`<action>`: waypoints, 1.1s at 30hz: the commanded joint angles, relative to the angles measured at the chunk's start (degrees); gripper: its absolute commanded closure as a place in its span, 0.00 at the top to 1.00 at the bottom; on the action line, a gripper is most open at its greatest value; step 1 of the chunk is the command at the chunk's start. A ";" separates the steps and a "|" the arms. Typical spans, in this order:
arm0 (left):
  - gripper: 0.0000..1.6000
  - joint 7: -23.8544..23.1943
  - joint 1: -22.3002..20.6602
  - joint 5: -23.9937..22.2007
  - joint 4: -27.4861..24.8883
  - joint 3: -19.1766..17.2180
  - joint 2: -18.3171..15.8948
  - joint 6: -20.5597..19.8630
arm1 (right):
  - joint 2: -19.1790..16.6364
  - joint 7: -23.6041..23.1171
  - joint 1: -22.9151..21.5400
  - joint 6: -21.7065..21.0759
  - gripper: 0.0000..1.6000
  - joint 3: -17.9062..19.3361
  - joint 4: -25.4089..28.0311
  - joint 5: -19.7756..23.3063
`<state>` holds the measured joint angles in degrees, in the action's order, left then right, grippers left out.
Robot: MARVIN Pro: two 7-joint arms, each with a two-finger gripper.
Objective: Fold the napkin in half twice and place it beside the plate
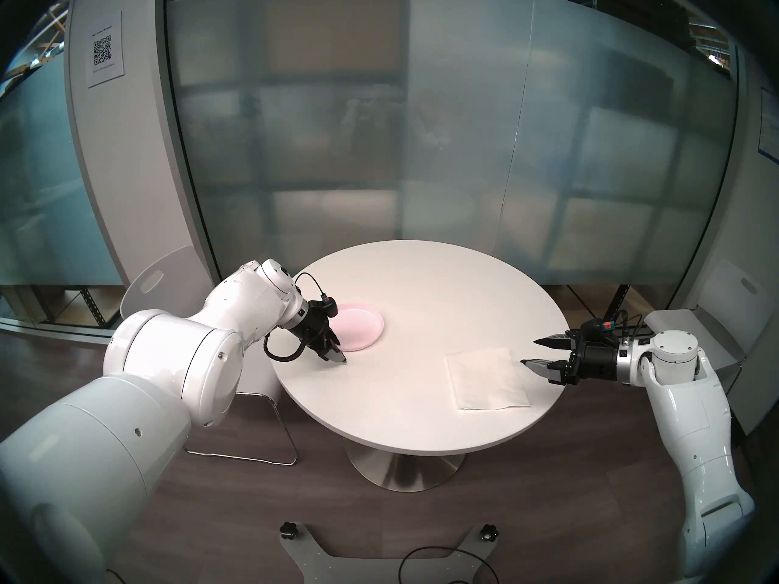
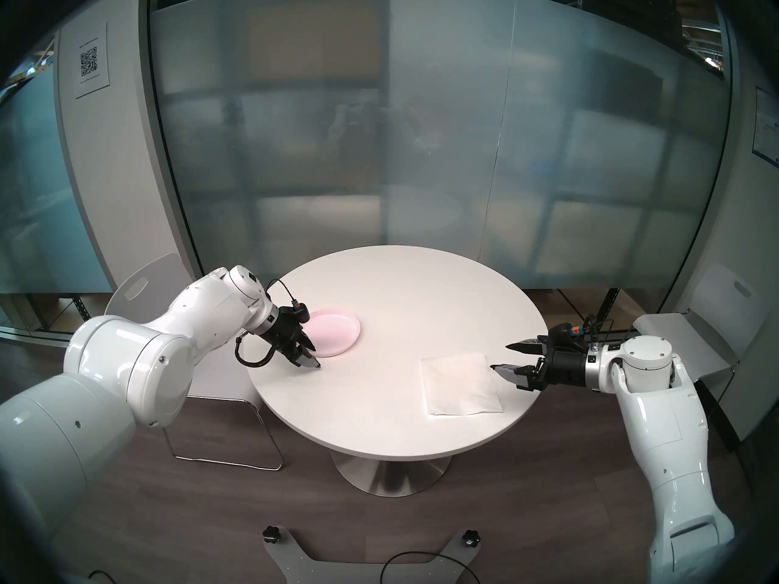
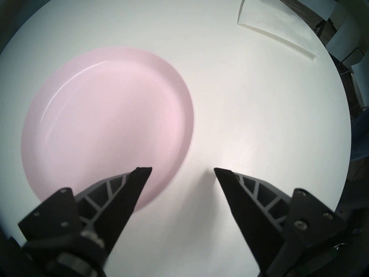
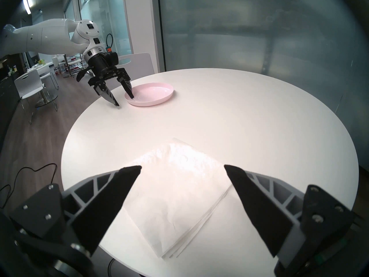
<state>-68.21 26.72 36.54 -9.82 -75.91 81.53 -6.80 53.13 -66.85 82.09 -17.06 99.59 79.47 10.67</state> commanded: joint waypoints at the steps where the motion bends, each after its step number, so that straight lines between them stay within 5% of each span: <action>1: 0.72 0.70 -2.20 0.00 0.40 -0.05 0.53 0.67 | 0.08 -0.02 -0.04 0.11 1.00 0.89 1.11 0.63; 6: 0.71 1.42 -2.02 0.23 1.12 -0.04 0.75 1.25 | 0.11 -0.09 0.30 0.15 1.00 1.32 1.40 0.65; 11: 0.48 1.40 -2.02 0.31 1.61 -0.06 0.89 1.80 | 0.14 -0.14 0.75 0.15 1.00 1.84 1.83 0.68; 17: 0.43 1.32 -1.88 0.60 1.94 0.18 1.18 2.42 | 0.23 -0.34 1.22 0.08 1.00 2.27 2.43 0.73; 22: 0.27 0.34 -1.32 0.70 2.25 0.35 1.31 3.75 | 0.33 -0.36 1.59 -0.04 1.00 2.54 2.99 0.68; 27: 0.01 -1.55 -0.28 0.68 2.53 0.43 1.24 5.42 | 0.37 -0.44 1.84 -0.06 1.00 2.76 3.33 0.63; 33: 0.00 -4.58 1.04 0.62 3.01 0.49 0.96 7.35 | 0.52 -0.60 1.92 0.04 1.00 2.80 3.61 0.56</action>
<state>-69.70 26.37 37.25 -7.54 -75.57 82.71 -1.33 53.41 -67.50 84.14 -16.90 101.86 81.73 10.73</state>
